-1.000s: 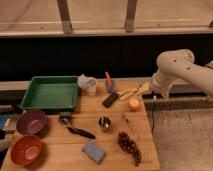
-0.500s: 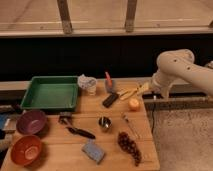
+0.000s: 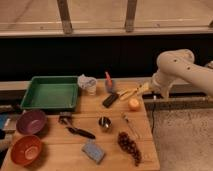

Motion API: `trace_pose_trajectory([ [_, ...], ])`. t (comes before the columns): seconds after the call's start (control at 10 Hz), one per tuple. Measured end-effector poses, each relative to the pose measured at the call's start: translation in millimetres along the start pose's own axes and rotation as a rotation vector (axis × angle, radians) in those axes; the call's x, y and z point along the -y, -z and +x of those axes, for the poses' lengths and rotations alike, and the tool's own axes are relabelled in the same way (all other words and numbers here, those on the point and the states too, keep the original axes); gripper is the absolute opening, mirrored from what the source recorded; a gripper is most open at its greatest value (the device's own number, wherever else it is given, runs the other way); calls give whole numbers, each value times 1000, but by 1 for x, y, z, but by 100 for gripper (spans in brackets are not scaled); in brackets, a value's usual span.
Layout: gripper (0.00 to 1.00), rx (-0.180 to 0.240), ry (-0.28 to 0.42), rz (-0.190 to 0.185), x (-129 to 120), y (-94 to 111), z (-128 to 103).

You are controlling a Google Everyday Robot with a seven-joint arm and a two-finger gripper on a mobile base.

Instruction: Wipe table surface with eraser

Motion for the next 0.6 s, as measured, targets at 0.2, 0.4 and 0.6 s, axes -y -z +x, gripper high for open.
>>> trace_pose_trajectory([
  [0.2,80,12,-4,-12,-1,0,0],
  [0.4,80,41,-9,-62,-13,1,-3],
  [0.6,80,66,23,-123,-50,2,-11],
])
